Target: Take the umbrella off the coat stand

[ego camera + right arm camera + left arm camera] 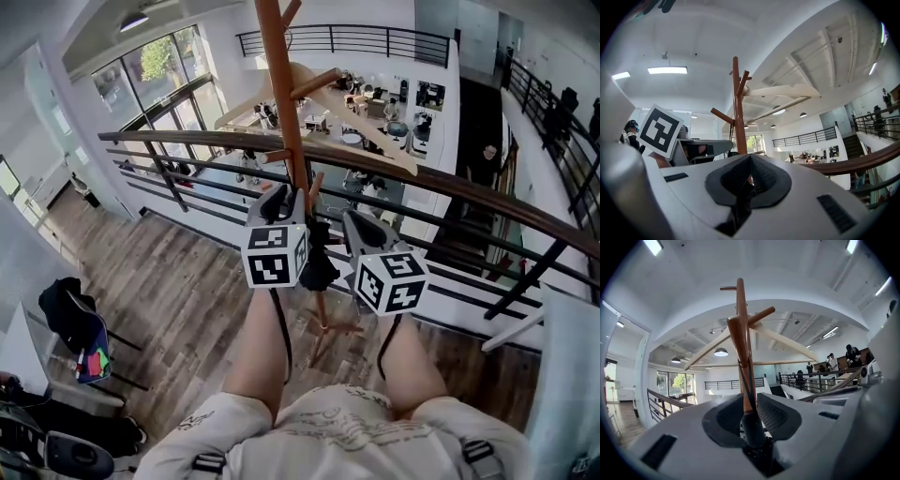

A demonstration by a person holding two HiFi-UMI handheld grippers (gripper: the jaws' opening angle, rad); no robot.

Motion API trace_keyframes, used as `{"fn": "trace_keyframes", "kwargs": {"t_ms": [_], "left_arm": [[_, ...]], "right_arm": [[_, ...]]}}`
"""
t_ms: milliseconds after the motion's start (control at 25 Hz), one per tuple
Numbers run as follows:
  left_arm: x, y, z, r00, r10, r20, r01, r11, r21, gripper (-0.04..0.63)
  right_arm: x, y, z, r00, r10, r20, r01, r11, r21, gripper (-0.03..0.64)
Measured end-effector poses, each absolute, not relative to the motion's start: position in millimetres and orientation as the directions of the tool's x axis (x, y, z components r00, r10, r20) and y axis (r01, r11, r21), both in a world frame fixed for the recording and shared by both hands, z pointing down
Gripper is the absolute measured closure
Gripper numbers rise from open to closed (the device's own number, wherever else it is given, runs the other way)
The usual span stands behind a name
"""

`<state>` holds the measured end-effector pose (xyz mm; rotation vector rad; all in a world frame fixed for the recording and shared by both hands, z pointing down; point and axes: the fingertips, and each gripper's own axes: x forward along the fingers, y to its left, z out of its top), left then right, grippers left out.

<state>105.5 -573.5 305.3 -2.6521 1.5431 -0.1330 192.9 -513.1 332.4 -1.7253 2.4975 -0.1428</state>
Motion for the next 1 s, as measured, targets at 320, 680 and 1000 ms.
{"fn": "trace_keyframes", "kwargs": {"t_ms": [320, 680, 1000], "left_arm": [[110.3, -584.7, 316.9, 0.485, -0.872, 0.068, -0.867, -0.49, -0.094, 0.548], [102.8, -582.3, 314.4, 0.522, -0.852, 0.045, -0.853, -0.523, -0.001, 0.584], [93.5, -567.1, 286.9, 0.522, -0.851, -0.047, -0.852, -0.523, 0.001, 0.586]], "right_arm": [[189.3, -527.0, 339.1, -0.377, -0.926, -0.014, -0.919, 0.376, -0.12, 0.614], [186.5, -528.4, 343.5, -0.374, -0.927, -0.002, -0.921, 0.372, -0.116, 0.614], [179.8, -523.6, 336.5, -0.384, -0.923, -0.014, -0.918, 0.383, -0.103, 0.614]]}}
